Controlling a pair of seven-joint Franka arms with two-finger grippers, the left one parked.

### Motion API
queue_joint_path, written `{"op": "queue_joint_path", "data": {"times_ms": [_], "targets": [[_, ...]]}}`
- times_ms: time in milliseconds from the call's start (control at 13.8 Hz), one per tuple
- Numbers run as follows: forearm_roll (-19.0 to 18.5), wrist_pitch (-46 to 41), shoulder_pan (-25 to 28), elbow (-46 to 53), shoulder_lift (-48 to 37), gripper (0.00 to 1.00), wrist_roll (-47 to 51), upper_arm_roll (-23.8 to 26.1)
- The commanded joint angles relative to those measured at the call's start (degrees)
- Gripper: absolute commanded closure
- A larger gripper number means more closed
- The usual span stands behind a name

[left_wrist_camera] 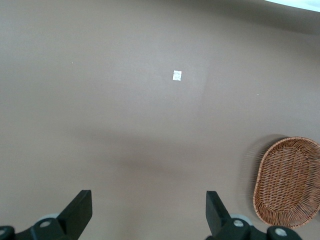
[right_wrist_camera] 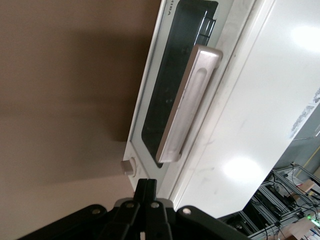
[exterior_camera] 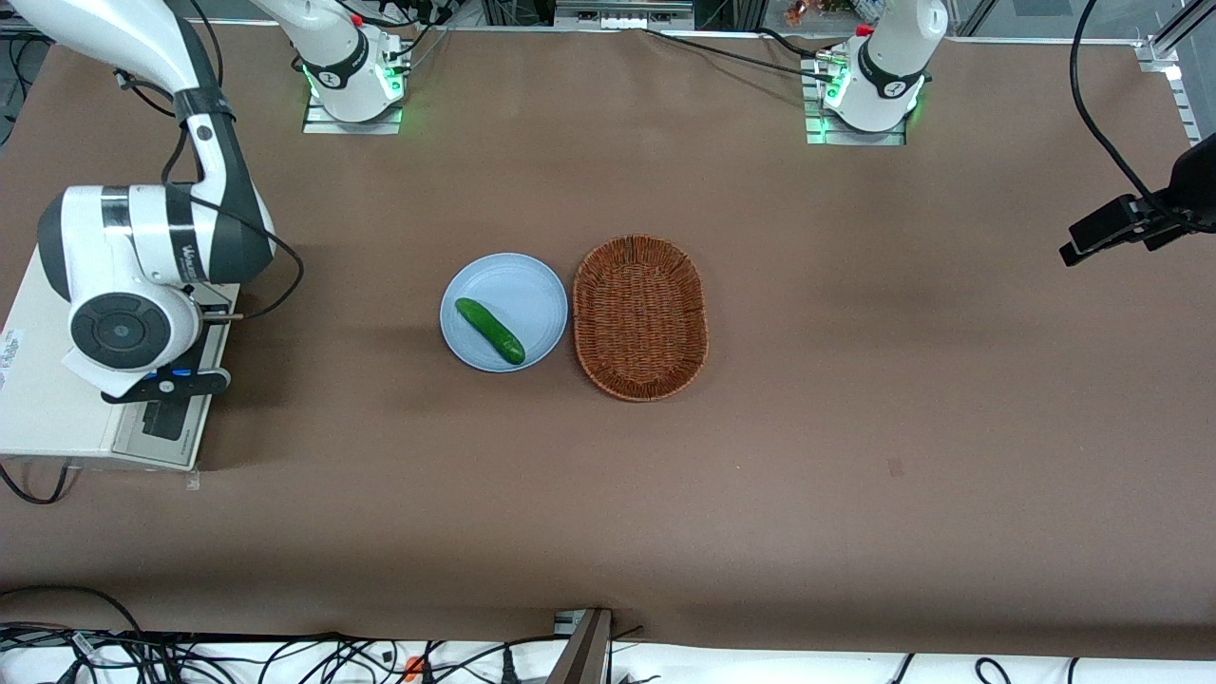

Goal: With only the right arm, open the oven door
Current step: 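Move the right gripper down to the toaster oven's silver door handle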

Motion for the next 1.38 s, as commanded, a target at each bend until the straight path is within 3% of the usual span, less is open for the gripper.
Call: {"op": "queue_joint_path", "data": {"times_ms": [0, 218, 1307], "targets": [[-2.37, 0.98, -1.08, 1.30, 1.69, 1.00, -0.64, 0.06], [-4.22, 1.85, -2.49, 1.30, 3.19, 1.00, -0.64, -0.03], [-5.19, 5.11, -3.72, 1.30, 5.47, 1.00, -1.78, -0.11]]}}
